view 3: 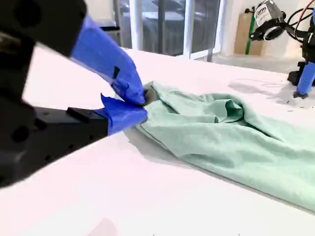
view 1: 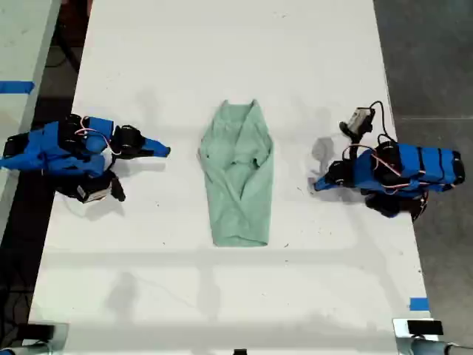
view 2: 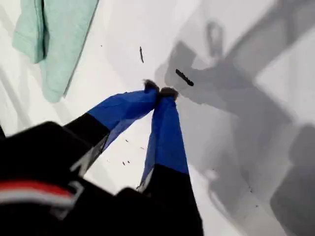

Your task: Fold t shirt

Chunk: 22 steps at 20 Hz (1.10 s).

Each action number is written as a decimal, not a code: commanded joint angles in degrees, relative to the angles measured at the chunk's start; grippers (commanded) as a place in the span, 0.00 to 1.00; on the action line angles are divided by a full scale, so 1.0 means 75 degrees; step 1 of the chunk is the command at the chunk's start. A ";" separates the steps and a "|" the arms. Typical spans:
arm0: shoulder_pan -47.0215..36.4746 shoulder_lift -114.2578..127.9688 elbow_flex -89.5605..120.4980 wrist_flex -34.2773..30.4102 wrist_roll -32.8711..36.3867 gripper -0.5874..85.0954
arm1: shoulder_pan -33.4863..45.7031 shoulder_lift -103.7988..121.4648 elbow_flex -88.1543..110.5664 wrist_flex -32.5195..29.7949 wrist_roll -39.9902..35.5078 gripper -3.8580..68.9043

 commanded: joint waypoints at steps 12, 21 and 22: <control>0.1055 -0.3258 -0.2121 0.0340 -0.1711 0.01 | -0.0012 -0.0598 -0.0902 -0.0328 0.2051 0.07; 0.3621 -1.7191 -1.6313 0.4336 -0.1664 0.38 | -0.2285 -1.1730 -1.0055 -0.0188 0.2637 0.33; 0.3668 -1.7531 -1.6594 0.4336 -0.1605 0.38 | -0.2426 -1.2340 -1.0512 -0.0270 0.2602 0.36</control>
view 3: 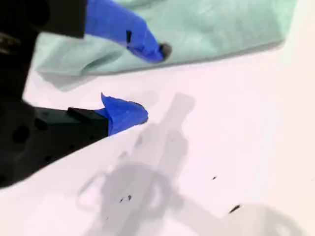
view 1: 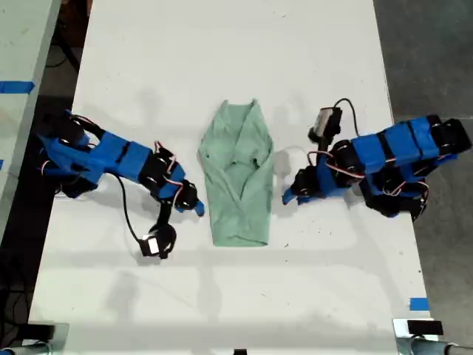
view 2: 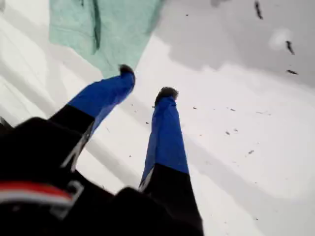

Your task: Fold t shirt

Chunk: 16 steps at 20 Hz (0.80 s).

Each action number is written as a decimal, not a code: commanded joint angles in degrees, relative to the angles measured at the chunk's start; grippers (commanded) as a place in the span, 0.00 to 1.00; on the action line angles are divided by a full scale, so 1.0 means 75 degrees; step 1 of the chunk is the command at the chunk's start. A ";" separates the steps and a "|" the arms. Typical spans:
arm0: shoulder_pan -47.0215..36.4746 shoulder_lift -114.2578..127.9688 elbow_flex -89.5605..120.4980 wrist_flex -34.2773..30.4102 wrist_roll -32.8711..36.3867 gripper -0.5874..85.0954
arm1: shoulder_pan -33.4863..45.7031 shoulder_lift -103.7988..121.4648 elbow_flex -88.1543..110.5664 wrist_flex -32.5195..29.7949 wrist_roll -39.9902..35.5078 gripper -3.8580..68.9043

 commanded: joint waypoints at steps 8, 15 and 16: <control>0.0398 -0.2391 -0.2625 -0.1008 0.0387 0.37 | -0.0984 -0.3668 -0.3832 -0.0047 -0.0270 0.31; 0.0363 -0.3703 -0.2801 -0.1125 -0.0141 0.01 | -0.1254 -0.4148 -0.4277 -0.0188 -0.0398 0.27; 0.0410 -0.3621 -0.2801 -0.1125 -0.0176 0.01 | -0.1301 -0.4254 -0.4383 -0.0199 -0.0387 0.26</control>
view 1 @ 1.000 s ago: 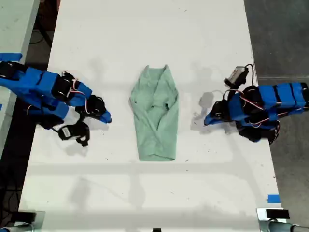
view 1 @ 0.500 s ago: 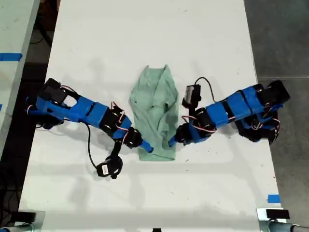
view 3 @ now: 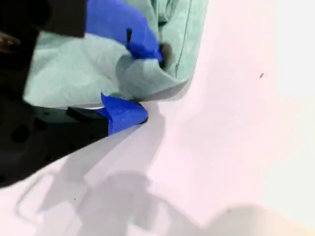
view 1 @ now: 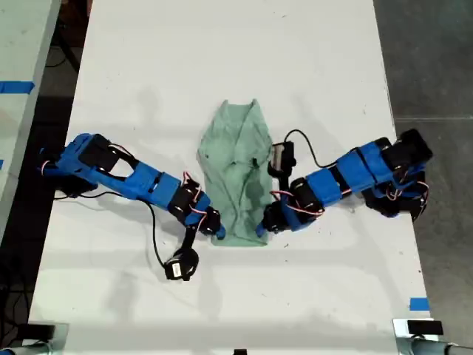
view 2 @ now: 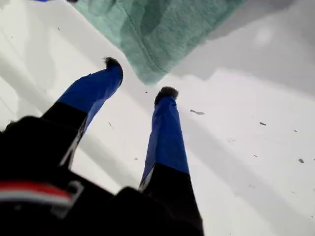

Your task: Fold t shirt

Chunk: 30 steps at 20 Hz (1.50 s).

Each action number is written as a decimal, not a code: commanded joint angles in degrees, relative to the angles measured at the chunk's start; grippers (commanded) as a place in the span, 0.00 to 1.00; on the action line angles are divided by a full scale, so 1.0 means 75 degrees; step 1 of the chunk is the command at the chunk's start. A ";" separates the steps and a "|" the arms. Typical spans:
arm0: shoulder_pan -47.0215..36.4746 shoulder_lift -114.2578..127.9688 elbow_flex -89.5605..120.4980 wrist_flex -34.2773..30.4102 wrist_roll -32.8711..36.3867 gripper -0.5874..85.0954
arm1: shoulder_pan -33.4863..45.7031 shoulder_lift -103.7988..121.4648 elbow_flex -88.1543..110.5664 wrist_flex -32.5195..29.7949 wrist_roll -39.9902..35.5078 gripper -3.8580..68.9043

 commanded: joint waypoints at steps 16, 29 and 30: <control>0.0129 0.0234 -0.0070 0.0012 -0.0152 0.01 | -0.0070 -0.2215 -0.1688 0.0023 0.0480 0.42; 0.0844 0.0656 -0.0152 -0.0070 -0.0480 0.01 | -0.0609 -0.2602 -0.3457 0.0527 0.0410 0.06; 0.1031 0.0879 -0.0152 -0.0035 -0.0645 0.01 | -0.0832 -0.2602 -0.3996 0.0680 0.0410 0.06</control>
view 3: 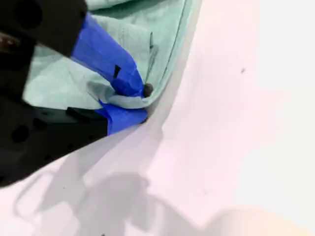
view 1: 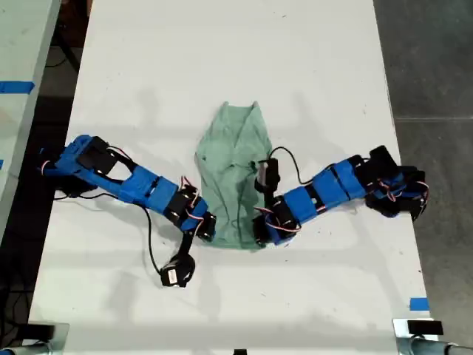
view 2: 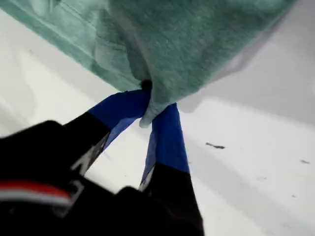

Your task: Fold t shirt

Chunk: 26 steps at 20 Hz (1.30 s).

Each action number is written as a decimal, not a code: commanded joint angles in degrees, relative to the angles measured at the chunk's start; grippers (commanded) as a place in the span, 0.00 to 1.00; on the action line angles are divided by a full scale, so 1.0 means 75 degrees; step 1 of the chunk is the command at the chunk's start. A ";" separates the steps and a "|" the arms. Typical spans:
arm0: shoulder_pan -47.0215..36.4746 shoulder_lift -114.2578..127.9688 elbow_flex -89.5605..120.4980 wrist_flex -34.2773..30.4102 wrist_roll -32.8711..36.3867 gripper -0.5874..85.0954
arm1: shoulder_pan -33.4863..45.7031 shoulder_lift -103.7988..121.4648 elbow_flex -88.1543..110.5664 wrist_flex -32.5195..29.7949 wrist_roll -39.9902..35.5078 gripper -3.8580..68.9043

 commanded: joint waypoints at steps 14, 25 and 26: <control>-0.3832 0.3855 0.0141 0.2262 0.1992 0.01 | 0.3715 0.3598 0.0023 0.0563 -0.2930 0.06; -0.6539 0.2344 0.0012 0.2227 0.3574 0.41 | 0.7078 0.2250 0.1230 0.0785 -0.4793 0.57; -0.6551 0.2543 0.0023 0.2285 0.3574 0.41 | 0.7055 0.2379 0.1184 0.0902 -0.4863 0.59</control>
